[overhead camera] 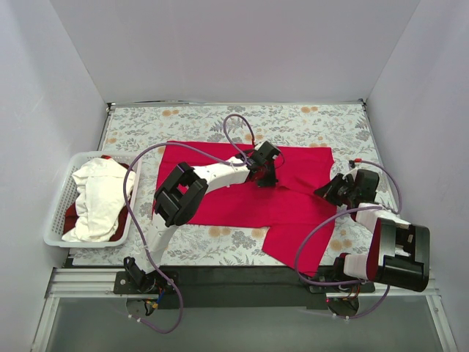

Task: Fold and stack the t-shirts
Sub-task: Fold the tshirt

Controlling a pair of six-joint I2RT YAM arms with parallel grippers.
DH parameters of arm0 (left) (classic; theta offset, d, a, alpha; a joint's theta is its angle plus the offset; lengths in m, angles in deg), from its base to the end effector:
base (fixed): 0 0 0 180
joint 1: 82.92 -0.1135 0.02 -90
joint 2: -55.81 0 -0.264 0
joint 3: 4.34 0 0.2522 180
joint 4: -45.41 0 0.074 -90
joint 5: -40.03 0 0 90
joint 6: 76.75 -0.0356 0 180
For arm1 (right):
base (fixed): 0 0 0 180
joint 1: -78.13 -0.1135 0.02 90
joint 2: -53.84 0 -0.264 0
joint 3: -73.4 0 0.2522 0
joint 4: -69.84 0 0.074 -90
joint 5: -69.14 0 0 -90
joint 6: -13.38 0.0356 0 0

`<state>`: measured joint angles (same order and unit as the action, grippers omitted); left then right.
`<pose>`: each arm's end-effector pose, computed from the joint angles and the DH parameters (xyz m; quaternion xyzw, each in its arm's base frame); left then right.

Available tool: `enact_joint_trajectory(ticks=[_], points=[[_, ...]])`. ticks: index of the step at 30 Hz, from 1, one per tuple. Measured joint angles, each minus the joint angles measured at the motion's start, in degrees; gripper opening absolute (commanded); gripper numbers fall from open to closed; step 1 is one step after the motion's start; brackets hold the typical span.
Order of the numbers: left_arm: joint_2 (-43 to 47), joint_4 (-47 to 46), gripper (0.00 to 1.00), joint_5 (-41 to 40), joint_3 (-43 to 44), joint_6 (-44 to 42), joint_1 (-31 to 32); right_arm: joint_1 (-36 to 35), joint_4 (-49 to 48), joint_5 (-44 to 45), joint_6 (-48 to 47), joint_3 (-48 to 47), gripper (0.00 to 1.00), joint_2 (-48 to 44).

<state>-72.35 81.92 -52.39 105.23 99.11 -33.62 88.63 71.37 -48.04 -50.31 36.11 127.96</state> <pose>0.3173 -0.3666 0.1508 -0.3052 0.9036 -0.2695 0.1330 0.2316 -0.0264 0.1507 0.1791 0.8625 0.2677 0.3902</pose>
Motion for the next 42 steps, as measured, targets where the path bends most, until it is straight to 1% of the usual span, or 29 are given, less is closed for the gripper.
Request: enact_joint_trajectory(ticks=[11,24,36,42], points=[[0.0,3.6,0.00,-2.1,1.6,-0.9,0.2,1.8,1.5,0.7,1.2,0.1,0.01,-3.7],[0.0,8.2,0.00,-3.9,3.8,-1.5,0.2,2.0,8.3,1.9,1.9,-0.5,0.01,-2.9],[0.0,12.5,0.00,-4.0,9.0,-2.5,0.2,2.2,11.8,-0.4,2.6,-3.9,0.01,-1.6],[0.0,14.3,0.00,-3.7,9.9,-2.7,0.0,2.2,13.7,-0.9,3.4,-4.7,0.02,-1.6]])
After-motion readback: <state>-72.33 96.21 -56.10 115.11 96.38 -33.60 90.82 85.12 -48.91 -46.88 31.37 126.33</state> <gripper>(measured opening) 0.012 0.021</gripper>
